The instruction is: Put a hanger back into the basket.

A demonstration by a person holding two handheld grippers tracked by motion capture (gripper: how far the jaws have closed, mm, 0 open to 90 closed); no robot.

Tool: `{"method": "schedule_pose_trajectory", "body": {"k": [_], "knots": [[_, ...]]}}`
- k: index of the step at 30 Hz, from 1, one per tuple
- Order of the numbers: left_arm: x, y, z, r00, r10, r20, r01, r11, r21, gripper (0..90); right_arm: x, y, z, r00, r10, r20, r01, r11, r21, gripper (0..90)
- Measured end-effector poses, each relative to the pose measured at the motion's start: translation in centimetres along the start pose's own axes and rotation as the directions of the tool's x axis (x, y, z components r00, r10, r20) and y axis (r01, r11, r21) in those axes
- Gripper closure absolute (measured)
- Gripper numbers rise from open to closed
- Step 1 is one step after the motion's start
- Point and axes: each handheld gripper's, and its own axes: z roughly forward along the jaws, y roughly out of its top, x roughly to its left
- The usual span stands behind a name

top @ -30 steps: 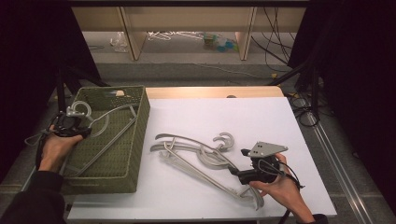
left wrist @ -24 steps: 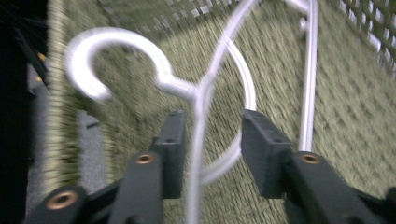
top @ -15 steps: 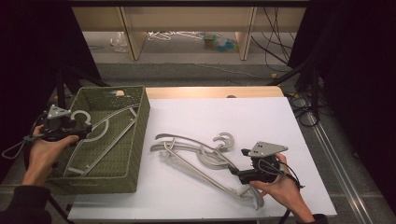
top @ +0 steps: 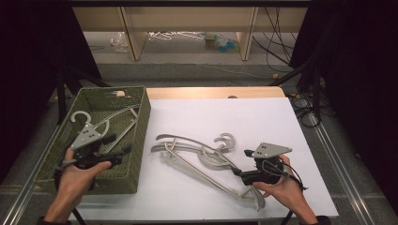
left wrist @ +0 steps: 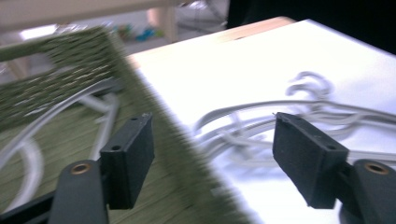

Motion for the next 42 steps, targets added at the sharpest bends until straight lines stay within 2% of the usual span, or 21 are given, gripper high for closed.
{"method": "schedule_pose_trajectory", "body": {"k": [1,2,3,4,10,11,14,15,16,17,19,21,23,25,29,30,35,36,37,38,42], "knots": [[-0.8,-0.1,0.3,0.9999,-0.002,0.017,0.002,1.0,-0.007,28.3,0.0,0.0,0.1,1.0,-0.001,0.002,0.001,1.0,0.006,23.7],[-1.3,-0.1,0.5,0.9989,0.027,0.038,-0.027,0.9995,-0.013,27.5,0.0,-0.1,0.1,1.0,0.006,-0.005,-0.006,1.0,0.009,23.7],[-1.3,-0.1,0.5,0.9989,0.027,0.038,-0.027,0.9995,-0.013,26.4,0.0,-0.1,0.1,1.0,0.006,-0.005,-0.006,1.0,0.009,23.7],[-2.5,-0.4,1.0,0.9965,0.049,0.068,-0.047,0.9984,-0.031,25.8,0.1,-0.1,0.1,1.0,0.006,-0.008,-0.006,1.0,0.011,23.7],[-5.1,-2.0,1.9,0.9888,0.05,0.14,-0.043,0.9975,-0.057,22.8,0.2,-0.1,0.2,1.0,-0.001,-0.004,0.001,1.0,0.005,23.6],[-6.0,-2.8,2.1,0.9874,0.022,0.157,-0.012,0.9981,-0.06,22.2,0.2,-0.1,0.2,1.0,0.0,-0.005,0.0,1.0,0.008,23.5],[-6.7,-3.6,2.4,0.983,0.026,0.182,-0.017,0.9986,-0.05,21.9,0.3,-0.1,0.3,1.0,0.004,-0.002,-0.004,1.0,0.011,23.5],[-7.2,-4.0,2.5,0.9805,0.003,0.197,0.005,0.9992,-0.041,21.6,0.2,-0.1,0.4,0.9999,-0.004,-0.009,0.004,1.0,0.011,23.5],[-7.4,-4.2,2.5,0.9785,0.002,0.206,0.005,0.9995,-0.032,21.6,0.3,-0.2,0.4,1.0,-0.003,-0.009,0.003,1.0,0.012,23.5],[-7.9,-4.4,2.7,0.9754,0.034,0.218,-0.026,0.9987,-0.043,20.2,0.3,-0.3,0.5,0.9999,0.006,-0.009,-0.005,1.0,0.023,23.5],[-8.0,-4.4,2.7,0.977,0.046,0.208,-0.037,0.9982,-0.048,20.1,0.3,-0.3,0.6,0.9999,0.012,-0.01,-0.012,0.999,0.03,23.5],[-7.8,-4.4,2.7,0.9735,0.045,0.224,-0.033,0.9978,-0.058,20.1,0.1,-0.5,0.8,0.9999,0.001,-0.014,-0.001,1.0,0.032,23.5],[-8.0,-4.7,2.6,0.9747,0.006,0.223,0.004,0.9989,-0.047,20.1,0.1,-0.5,0.9,0.9999,0.0,-0.011,0.0,0.999,0.036,23.5],[-8.1,-4.9,2.6,0.973,0.005,0.231,0.006,0.9989,-0.047,20.0,0.0,-0.6,1.0,1.0,0.003,-0.006,-0.003,0.999,0.046,23.4],[-8.6,-5.3,2.8,0.9719,0.011,0.235,-0.003,0.9993,-0.038,19.8,-0.4,-0.9,1.6,1.0,0.009,-0.005,-0.008,0.997,0.073,23.4],[-8.8,-5.4,2.9,0.9699,0.003,0.243,0.007,0.9992,-0.04,19.4,-0.6,-0.9,2.0,0.9998,0.019,0.006,-0.02,0.994,0.105,23.6],[-9.5,-5.8,3.2,0.9642,0.026,0.264,-0.021,0.9995,-0.022,19.4,-1.0,-1.0,3.3,0.9994,0.011,0.034,-0.016,0.99,0.138,24.5],[-9.6,-5.8,3.2,0.9623,0.027,0.271,-0.022,0.9995,-0.02,19.3,-1.0,-1.0,3.7,0.9997,0.009,0.023,-0.013,0.982,0.19,24.9],[-9.7,-5.9,3.2,0.9616,0.036,0.272,-0.032,0.9993,-0.018,19.3,-1.0,-1.0,3.7,0.9997,0.009,0.023,-0.013,0.982,0.19,24.9],[-9.7,-5.9,3.2,0.9604,0.048,0.274,-0.043,0.9988,-0.022,19.0,-1.0,-1.1,4.1,0.9997,0.005,0.025,-0.01,0.974,0.227,26.4],[-9.8,-6.0,3.1,0.9611,0.044,0.273,-0.041,0.999,-0.017,18.9,-1.3,-1.1,5.4,0.9991,0.03,0.03,-0.037,0.965,0.26,32.9]]}}
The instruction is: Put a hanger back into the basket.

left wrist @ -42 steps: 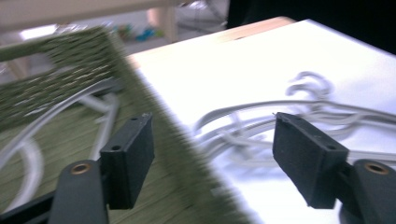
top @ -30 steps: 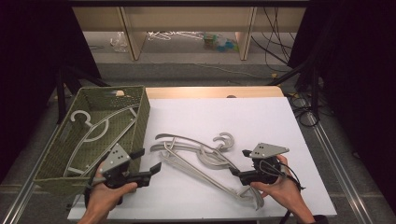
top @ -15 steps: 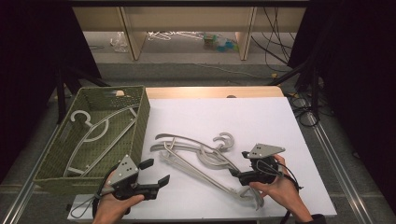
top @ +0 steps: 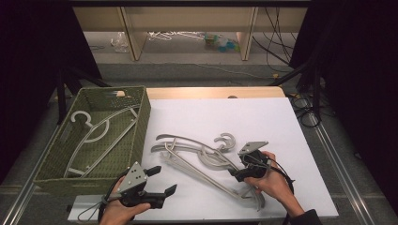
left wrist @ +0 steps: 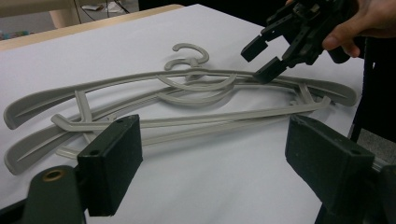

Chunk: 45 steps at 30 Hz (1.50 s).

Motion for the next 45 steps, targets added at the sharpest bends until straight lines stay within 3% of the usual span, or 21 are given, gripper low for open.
{"method": "schedule_pose_trajectory", "body": {"k": [3,5,12,13,19,23,26,28,29,34,36,37,39,45], "knots": [[0.0,0.0,0.0,1.0,0.001,0.002,-0.001,1.0,0.001,18.9,-0.3,0.2,0.7,0.9999,0.011,-0.012,-0.01,0.999,0.039,35.0],[0.0,0.0,0.1,1.0,0.008,0.006,-0.008,1.0,0.005,18.9,-0.5,0.4,1.6,0.999,0.032,-0.03,-0.029,0.995,0.091,43.1],[-0.1,-0.1,0.2,0.9997,0.012,0.021,-0.012,0.9999,0.006,19.4,-1.1,0.6,2.3,0.995,0.08,-0.059,-0.072,0.989,0.127,60.9],[-0.1,-0.1,0.2,0.9994,0.026,0.021,-0.026,0.9996,0.007,19.4,-1.1,0.6,2.3,0.995,0.08,-0.059,-0.072,0.989,0.127,60.9],[0.0,-0.1,0.1,0.9998,0.01,0.017,-0.01,0.9999,0.008,19.6,-1.3,0.8,2.4,0.9956,0.057,-0.074,-0.047,0.991,0.129,76.5],[0.0,-0.1,0.1,0.9998,0.014,0.016,-0.014,0.9999,0.009,19.9,-1.0,1.1,2.1,0.9978,0.005,-0.065,0.004,0.99,0.143,78.7],[0.0,0.0,0.1,0.9997,0.013,0.019,-0.013,0.9999,0.006,19.9,-0.9,1.2,1.9,0.9985,0.003,-0.055,0.005,0.99,0.138,78.7],[0.0,0.0,0.1,0.9998,0.012,0.019,-0.012,0.9999,0.003,20.0,-0.8,1.5,1.5,0.9985,-0.016,-0.052,0.023,0.992,0.123,78.9],[0.0,0.0,0.1,0.9997,0.014,0.018,-0.014,0.9999,0.005,20.0,-0.8,1.8,1.0,0.9989,-0.039,-0.025,0.041,0.994,0.105,79.7],[0.1,0.0,0.0,0.9998,0.009,0.018,-0.009,1.0,0.0,20.1,-0.8,2.1,0.2,0.9988,-0.049,-0.009,0.049,0.997,0.065,79.9],[0.1,0.1,0.0,0.9999,0.008,0.013,-0.008,1.0,-0.002,20.1,-0.9,2.3,-0.3,0.9967,-0.081,-0.005,0.081,0.996,0.041,80.1],[0.1,0.1,0.0,0.9999,0.004,0.011,-0.004,1.0,-0.004,20.1,-0.8,2.4,-0.5,0.998,-0.063,-0.004,0.063,0.997,0.045,80.3],[0.2,0.1,-0.1,0.9999,0.005,0.009,-0.005,1.0,-0.005,20.1,-0.9,2.6,-1.0,0.9954,-0.096,0.0,0.096,0.995,-0.014,80.7],[0.3,0.1,-0.2,1.0,0.007,-0.001,-0.007,1.0,-0.004,20.2,-0.9,2.9,-1.9,0.9928,-0.118,0.023,0.119,0.991,-0.066,81.4]]}}
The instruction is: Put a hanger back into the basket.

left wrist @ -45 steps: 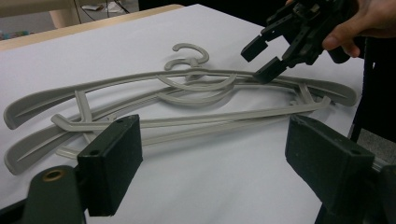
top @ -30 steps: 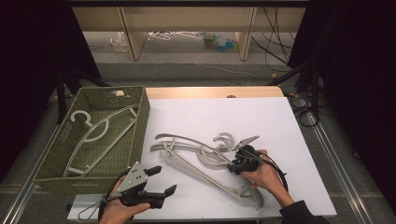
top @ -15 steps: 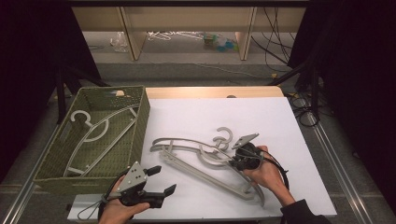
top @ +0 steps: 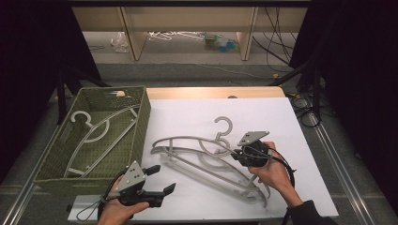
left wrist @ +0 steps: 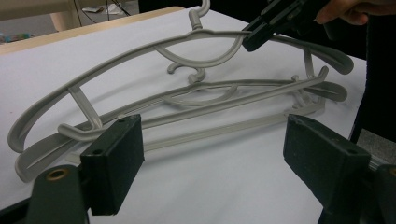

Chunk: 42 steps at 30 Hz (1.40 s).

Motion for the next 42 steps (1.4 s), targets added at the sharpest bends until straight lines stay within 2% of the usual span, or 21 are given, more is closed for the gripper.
{"method": "schedule_pose_trajectory", "body": {"k": [1,6,9,12,14,15,16,19,21,22,23,24,25,28,29,30,32,35,37,39,42], "knots": [[0.0,0.0,0.0,1.0,0.0,0.0,0.0,1.0,0.0,20.2,0.0,0.2,-0.4,0.9998,-0.021,0.004,0.021,1.0,0.003,81.5],[0.1,0.0,0.0,1.0,-0.004,0.005,0.004,0.9999,-0.01,20.2,0.4,0.5,-1.0,0.9996,-0.026,-0.009,0.026,1.0,-0.016,81.6],[0.1,0.0,0.0,1.0,-0.001,-0.005,0.001,1.0,-0.006,20.3,0.5,0.6,-1.1,0.9978,-0.051,-0.042,0.05,0.998,-0.026,81.7],[0.1,0.2,0.2,0.9998,0.011,-0.017,-0.011,0.9999,-0.001,20.3,0.9,0.5,-1.3,0.9917,-0.101,-0.08,0.1,0.995,-0.015,81.7],[0.1,0.3,0.4,0.9998,0.013,-0.017,-0.013,0.9999,-0.002,20.3,0.9,0.5,-1.4,0.9891,-0.111,-0.096,0.111,0.994,-0.002,81.7],[0.1,0.6,0.7,0.9998,0.013,-0.017,-0.013,0.9999,-0.002,20.5,1.1,0.4,-1.4,0.9903,-0.102,-0.095,0.103,0.995,0.003,81.6],[0.1,1.2,1.1,0.9991,0.035,-0.025,-0.035,0.9994,0.007,21.3,1.2,0.3,-1.4,0.9855,-0.12,-0.12,0.122,0.992,0.011,81.6],[0.3,2.1,1.7,0.9973,0.063,-0.036,-0.063,0.9979,0.016,22.2,1.3,0.2,-1.3,0.9812,-0.139,-0.135,0.141,0.99,0.013,81.6],[0.7,3.3,3.4,0.9967,0.077,-0.024,-0.076,0.9961,0.045,23.6,1.5,0.1,-1.3,0.9772,-0.156,-0.145,0.159,0.987,0.016,81.6],[0.7,3.3,3.4,0.9967,0.077,-0.024,-0.076,0.9961,0.045,24.5,1.5,0.1,-1.3,0.9772,-0.156,-0.145,0.159,0.987,0.016,81.6],[0.6,3.7,4.4,0.9975,0.067,-0.022,-0.065,0.9955,0.068,24.5,1.6,0.0,-1.3,0.9752,-0.158,-0.155,0.163,0.987,0.015,81.6],[0.7,4.1,5.7,0.996,0.089,0.004,-0.089,0.9894,0.115,26.2,1.7,0.0,-1.3,0.9742,-0.163,-0.157,0.167,0.986,0.014,81.6],[0.7,4.1,5.7,0.996,0.089,0.004,-0.089,0.9894,0.115,27.0,1.7,0.0,-1.3,0.9742,-0.163,-0.157,0.167,0.986,0.014,81.6],[0.6,4.4,7.8,0.9957,0.084,0.04,-0.089,0.9805,0.175,29.8,1.7,0.0,-1.4,0.9701,-0.17,-0.174,0.176,0.984,0.022,81.6],[0.5,4.4,8.5,0.9959,0.081,0.04,-0.086,0.9815,0.171,30.6,1.7,0.0,-1.4,0.9687,-0.175,-0.176,0.181,0.983,0.018,81.6],[0.6,4.5,9.0,0.9943,0.102,0.031,-0.106,0.9769,0.186,31.6,1.8,-0.1,-1.4,0.9692,-0.178,-0.17,0.183,0.983,0.011,81.6],[0.8,4.6,10.2,0.9935,0.098,0.058,-0.108,0.9741,0.199,37.7,1.9,-0.1,-1.6,0.967,-0.188,-0.172,0.192,0.981,0.007,81.6],[0.8,4.7,10.7,0.9939,0.088,0.066,-0.101,0.9711,0.216,38.2,2.0,0.0,-1.7,0.966,-0.191,-0.174,0.195,0.981,0.008,81.6],[0.9,4.8,11.0,0.992,0.105,0.069,-0.118,0.9677,0.222,41.9,2.1,0.1,-1.7,0.9644,-0.198,-0.175,0.202,0.979,0.004,81.6],[0.9,4.8,11.2,0.9926,0.096,0.073,-0.111,0.968,0.225,42.1,2.1,0.1,-1.8,0.9629,-0.2,-0.181,0.204,0.979,0.005,81.6],[0.9,4.8,11.7,0.9882,0.117,0.099,-0.138,0.9593,0.246,46.3,2.2,0.1,-1.9,0.9625,-0.203,-0.18,0.207,0.978,0.002,81.6]]}}
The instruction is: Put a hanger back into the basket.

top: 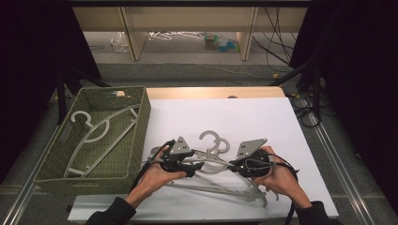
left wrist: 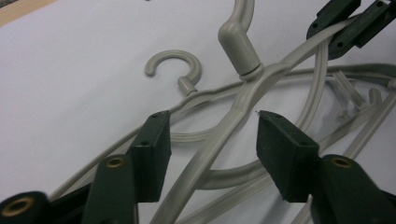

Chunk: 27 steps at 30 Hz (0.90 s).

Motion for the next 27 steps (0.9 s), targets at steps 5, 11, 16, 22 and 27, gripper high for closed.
{"method": "schedule_pose_trajectory", "body": {"k": [5,11,16,22,27], "knots": [[0.1,0.2,0.8,0.9986,0.051,0.014,-0.052,0.9979,0.038,53.6,0.1,0.1,0.0,0.9999,-0.009,-0.008,0.009,1.0,0.001,81.6],[0.1,0.5,1.0,0.9908,0.128,0.045,-0.131,0.9893,0.065,67.7,0.1,0.1,0.0,0.9997,-0.023,-0.003,0.023,1.0,0.001,81.5],[-0.4,0.9,0.5,0.9763,0.212,0.045,-0.215,0.9734,0.079,71.4,0.0,0.1,0.0,0.9987,-0.05,0.014,0.05,0.999,0.003,79.9],[-1.5,0.9,0.1,0.961,0.268,0.067,-0.274,0.9562,0.103,80.5,-0.2,-0.1,0.0,0.9967,-0.032,0.074,0.032,0.999,0.005,67.5],[-1.4,1.0,-0.6,0.9772,0.208,0.043,-0.211,0.973,0.093,81.5,-0.5,0.1,-0.4,0.9905,0.038,0.132,-0.031,0.998,-0.052,48.6]]}}
